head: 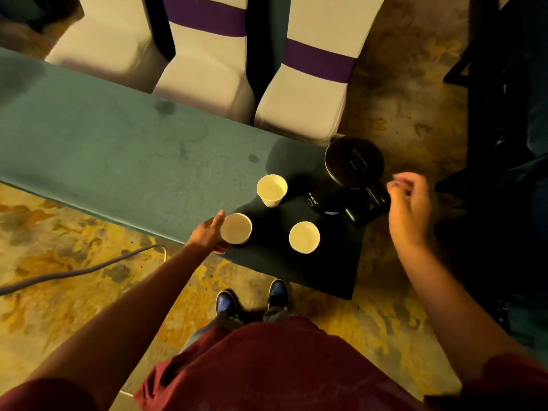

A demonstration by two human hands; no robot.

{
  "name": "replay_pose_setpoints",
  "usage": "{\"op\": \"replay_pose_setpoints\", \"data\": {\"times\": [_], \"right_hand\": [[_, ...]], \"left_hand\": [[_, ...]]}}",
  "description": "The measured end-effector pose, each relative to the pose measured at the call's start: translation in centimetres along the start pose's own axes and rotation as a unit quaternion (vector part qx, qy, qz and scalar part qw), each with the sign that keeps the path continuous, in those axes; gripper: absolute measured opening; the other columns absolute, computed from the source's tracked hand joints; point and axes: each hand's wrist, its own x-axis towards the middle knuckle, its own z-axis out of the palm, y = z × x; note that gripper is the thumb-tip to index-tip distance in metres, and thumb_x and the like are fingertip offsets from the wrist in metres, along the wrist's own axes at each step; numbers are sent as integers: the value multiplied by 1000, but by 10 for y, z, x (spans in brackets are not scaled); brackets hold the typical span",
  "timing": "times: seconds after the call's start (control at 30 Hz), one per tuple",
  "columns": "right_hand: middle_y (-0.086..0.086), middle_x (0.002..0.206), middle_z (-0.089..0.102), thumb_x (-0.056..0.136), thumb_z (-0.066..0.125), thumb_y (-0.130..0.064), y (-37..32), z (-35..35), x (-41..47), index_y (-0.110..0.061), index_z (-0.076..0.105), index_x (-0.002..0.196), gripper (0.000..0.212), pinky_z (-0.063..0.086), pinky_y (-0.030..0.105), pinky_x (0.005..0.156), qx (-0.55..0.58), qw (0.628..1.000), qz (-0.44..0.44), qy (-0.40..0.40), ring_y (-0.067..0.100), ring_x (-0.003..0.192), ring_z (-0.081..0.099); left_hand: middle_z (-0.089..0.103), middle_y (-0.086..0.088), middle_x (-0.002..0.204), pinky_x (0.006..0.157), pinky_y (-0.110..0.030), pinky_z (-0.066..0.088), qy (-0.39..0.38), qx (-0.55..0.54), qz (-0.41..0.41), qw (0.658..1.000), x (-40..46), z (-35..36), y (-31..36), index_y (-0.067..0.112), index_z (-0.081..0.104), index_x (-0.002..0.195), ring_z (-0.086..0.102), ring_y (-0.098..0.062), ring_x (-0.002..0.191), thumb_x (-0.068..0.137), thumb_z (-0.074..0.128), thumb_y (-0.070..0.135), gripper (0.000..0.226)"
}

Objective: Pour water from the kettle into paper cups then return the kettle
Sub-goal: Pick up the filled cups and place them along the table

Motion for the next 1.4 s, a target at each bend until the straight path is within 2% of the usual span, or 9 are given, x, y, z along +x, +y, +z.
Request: {"op": "replay_pose_setpoints", "data": {"times": [0.1,0.17,0.37,0.5,0.7,0.83,1.0,1.23,1.4], "right_hand": [[9,123,62,89,63,-18,-27,4,-8,-6,62,121,35,52,21,85,-3,992,-111,55,21,108,65],[5,124,62,90,62,-9,-49,15,-23,-10,61,122,33,54,30,88,28,987,-151,49,29,108,66],[13,116,72,92,51,-13,-80,82,-115,1,65,118,32,57,40,94,145,982,-72,-95,24,108,70],[7,134,68,97,53,-24,-70,130,-173,-5,64,134,43,50,25,103,134,970,25,-202,13,127,63],[2,154,54,96,51,-35,-38,185,-200,-10,51,150,59,40,37,120,155,971,63,-169,12,144,48],[1,159,47,98,45,-42,-23,206,-194,-16,46,153,62,37,26,120,142,973,67,-172,10,147,42],[2,157,50,99,41,-38,2,222,-183,-15,49,152,57,35,5,108,138,972,53,-181,9,144,44],[2,141,65,100,41,-37,29,252,-174,-20,65,132,44,44,41,116,201,963,102,-150,11,132,58],[-6,129,73,102,41,-41,40,267,-174,-17,70,129,46,50,30,106,220,959,116,-139,7,122,65]], "left_hand": [[62,-15,118,64,-38,56,-9,-15,3,1000,0,-11,4,12,56,130,69,-32,70,102,36,53,53],[62,-19,118,65,-37,53,-17,-34,-7,999,0,-22,4,9,55,131,66,-32,71,104,33,51,55],[65,-26,107,63,-35,50,-13,-68,6,998,-1,-42,-12,-3,59,124,63,-33,69,106,35,42,54],[68,-22,90,56,-30,49,1,-72,54,996,2,-42,-29,-6,63,114,62,-30,61,106,39,32,46],[72,-3,67,57,-31,52,21,-98,117,988,18,-34,-41,9,70,91,65,-22,54,102,46,19,29],[74,0,72,53,-27,52,32,-79,160,983,26,-30,-51,20,71,87,67,-18,58,98,46,22,27],[73,1,73,54,-25,51,47,-76,181,979,35,-21,-62,16,71,91,67,-16,60,97,45,19,27],[72,-3,77,53,-28,54,41,-95,200,974,46,-11,-65,9,70,97,67,-18,62,99,43,17,28],[73,-2,77,54,-30,56,16,-98,207,973,49,-12,-66,15,70,95,69,-21,65,100,43,17,27]]}}
